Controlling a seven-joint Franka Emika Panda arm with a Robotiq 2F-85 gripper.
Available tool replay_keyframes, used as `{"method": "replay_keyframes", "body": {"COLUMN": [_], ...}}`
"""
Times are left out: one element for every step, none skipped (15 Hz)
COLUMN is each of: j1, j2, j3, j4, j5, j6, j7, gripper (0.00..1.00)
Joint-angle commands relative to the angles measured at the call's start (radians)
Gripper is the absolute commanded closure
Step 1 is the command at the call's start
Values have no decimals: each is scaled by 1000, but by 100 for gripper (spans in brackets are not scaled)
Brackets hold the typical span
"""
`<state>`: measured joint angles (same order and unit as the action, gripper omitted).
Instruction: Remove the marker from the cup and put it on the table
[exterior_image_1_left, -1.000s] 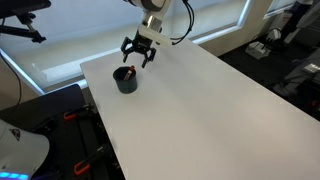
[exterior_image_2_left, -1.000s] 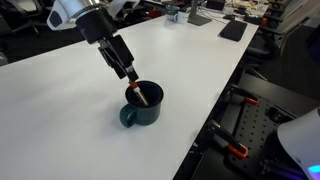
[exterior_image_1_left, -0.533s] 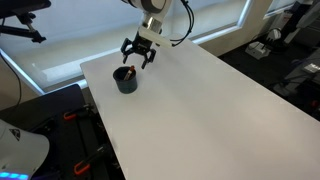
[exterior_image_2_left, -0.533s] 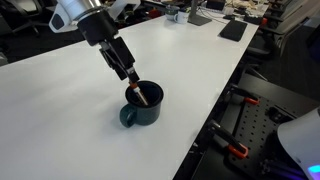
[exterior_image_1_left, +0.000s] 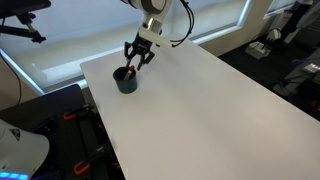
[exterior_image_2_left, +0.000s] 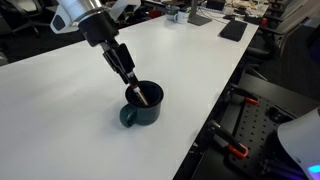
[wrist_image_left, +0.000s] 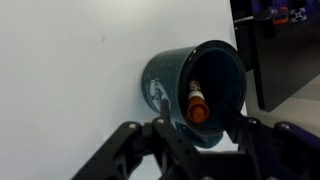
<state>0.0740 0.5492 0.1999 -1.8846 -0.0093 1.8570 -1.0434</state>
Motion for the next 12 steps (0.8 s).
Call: {"method": "replay_keyframes", "body": {"j1": [-5,-5,-6,-6,-6,-6,-6,-6,-6,-6,-5,-4], "j2": [1,1,1,1,1,1,1,1,1,1,-1,-7], "j3": [3,3,3,3,3,3,3,2,3,3,2,0], "j4": [8,8,7,7,8,8,8,8,7,8,7,4], "j5": [3,2,3,3,3,3,3,3,0,0,1,-3], "j6": [-8,-8,-8,-8,-10,-9,-9,-10,-10,-9,-9,-9], "j7": [-4,-6,-6,-6,-6,-6,-5,-4,-7,-7,-4,2], "gripper": [75,84,90,99,99,96,96,95,95,95,95,95]}}
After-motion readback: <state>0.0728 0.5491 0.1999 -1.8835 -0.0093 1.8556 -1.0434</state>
